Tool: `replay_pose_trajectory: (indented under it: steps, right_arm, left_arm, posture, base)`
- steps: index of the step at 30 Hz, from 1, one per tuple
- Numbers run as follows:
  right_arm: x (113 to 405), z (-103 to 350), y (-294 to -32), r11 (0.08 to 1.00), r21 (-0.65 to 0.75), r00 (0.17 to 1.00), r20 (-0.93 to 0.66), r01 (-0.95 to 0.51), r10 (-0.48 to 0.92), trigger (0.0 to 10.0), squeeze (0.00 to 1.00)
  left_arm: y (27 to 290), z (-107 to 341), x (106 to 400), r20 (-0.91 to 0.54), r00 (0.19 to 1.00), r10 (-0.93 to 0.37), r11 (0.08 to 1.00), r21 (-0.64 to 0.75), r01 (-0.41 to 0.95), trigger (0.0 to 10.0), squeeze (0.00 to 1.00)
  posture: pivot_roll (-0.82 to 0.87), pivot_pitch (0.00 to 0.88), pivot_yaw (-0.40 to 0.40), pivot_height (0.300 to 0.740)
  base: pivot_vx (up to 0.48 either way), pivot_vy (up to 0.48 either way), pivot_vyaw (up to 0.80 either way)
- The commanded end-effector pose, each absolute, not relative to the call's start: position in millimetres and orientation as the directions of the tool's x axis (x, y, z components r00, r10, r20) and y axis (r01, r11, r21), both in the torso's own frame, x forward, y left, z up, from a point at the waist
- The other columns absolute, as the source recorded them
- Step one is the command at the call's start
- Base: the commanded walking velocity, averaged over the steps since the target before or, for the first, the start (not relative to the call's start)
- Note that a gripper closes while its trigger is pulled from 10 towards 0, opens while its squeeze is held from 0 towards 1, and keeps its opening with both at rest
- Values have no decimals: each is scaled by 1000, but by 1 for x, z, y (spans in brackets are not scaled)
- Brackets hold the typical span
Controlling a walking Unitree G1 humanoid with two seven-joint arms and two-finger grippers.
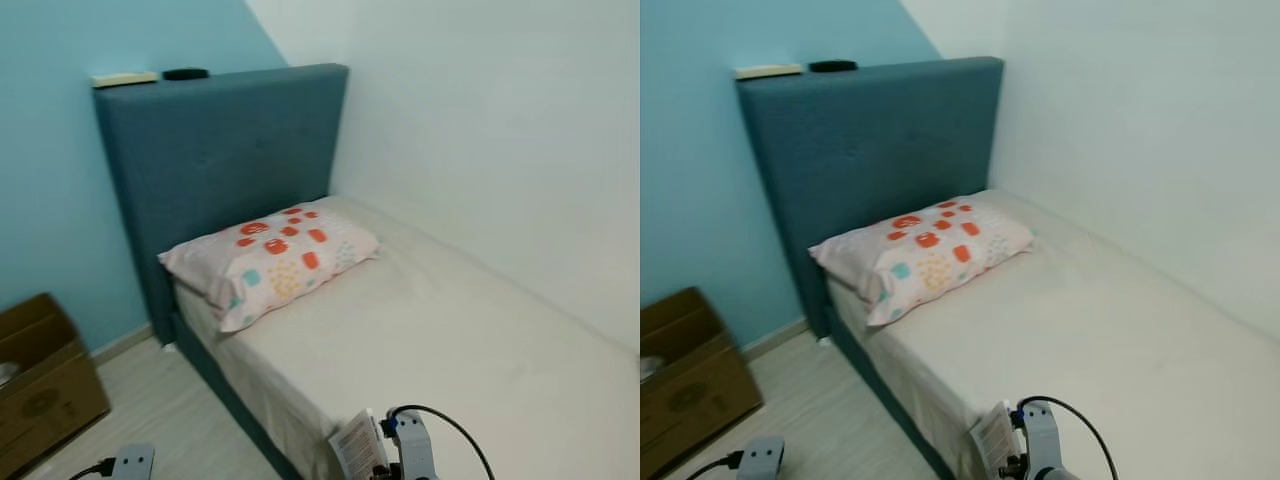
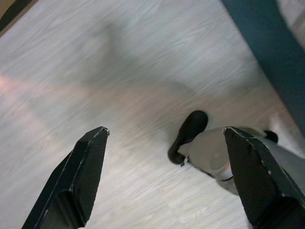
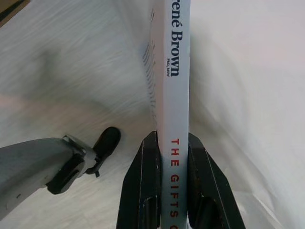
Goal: Clean up the room
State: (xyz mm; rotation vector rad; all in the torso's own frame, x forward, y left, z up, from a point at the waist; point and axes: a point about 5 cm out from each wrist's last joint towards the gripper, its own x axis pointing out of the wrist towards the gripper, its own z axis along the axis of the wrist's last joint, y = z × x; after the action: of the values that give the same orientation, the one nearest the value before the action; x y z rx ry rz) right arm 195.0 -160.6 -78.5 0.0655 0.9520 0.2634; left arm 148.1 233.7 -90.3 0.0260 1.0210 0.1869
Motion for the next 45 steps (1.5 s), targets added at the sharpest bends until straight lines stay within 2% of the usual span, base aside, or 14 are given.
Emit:
replay_pose_trajectory:
  steps: [1,11,16,17,21,26,33,39,41,45]
  right_arm:
    - [192,-80,-163,966,170,543,-801,-194,250,10000,0]
    - [189,-81,-165,968,171,540,-805,-185,246,10000,0]
    - [188,-82,-170,978,132,543,-815,-164,201,10000,0]
    - [188,-82,-175,985,90,544,-824,-144,155,10000,0]
    - [186,-83,-188,998,12,547,-836,-63,45,10000,0]
    - [182,-84,-194,1000,0,535,-845,-24,13,10000,0]
    - [182,-84,-199,1000,-5,542,-840,14,-12,10000,0]
    - [195,-77,-199,998,37,595,-804,43,4,10000,0]
    - [206,-71,-192,997,74,632,-772,-28,75,10000,0]
    - [215,-65,-185,990,82,652,-746,-112,135,10000,0]
  left_arm:
    - [226,-93,146,-856,497,142,988,94,-121,10000,0]
    - [225,-95,142,-862,489,138,989,96,-110,10000,0]
    - [225,-95,143,-860,492,135,990,95,-105,10000,0]
    - [224,-94,143,-860,493,133,990,94,-102,10000,0]
    - [222,-94,144,-862,494,115,993,87,-79,10000,0]
    - [221,-95,144,-866,488,106,994,94,-51,10000,0]
    - [221,-95,145,-865,491,101,995,87,-50,10000,0]
    - [221,-95,144,-866,491,99,995,86,-47,10000,0]
    - [221,-95,144,-867,489,99,995,87,-46,10000,0]
    - [221,-95,143,-868,487,98,995,87,-44,10000,0]
  posture:
    - [243,0,-142,740]
    - [240,0,-139,740]
    - [239,0,-139,740]
    - [237,0,-138,740]
    - [234,0,-136,740]
    - [229,0,-134,740]
    - [227,0,-137,740]
    - [227,0,-133,740]
    - [225,0,-132,740]
    - [221,0,-132,740]
  base:
    - [0,0,650]
    - [0,0,651]
    - [0,0,650]
    - [0,0,731]
    - [0,0,0]
    - [0,0,0]
    - [362,0,0]
    - [404,0,0]
    - [437,0,344]
    - [437,0,689]
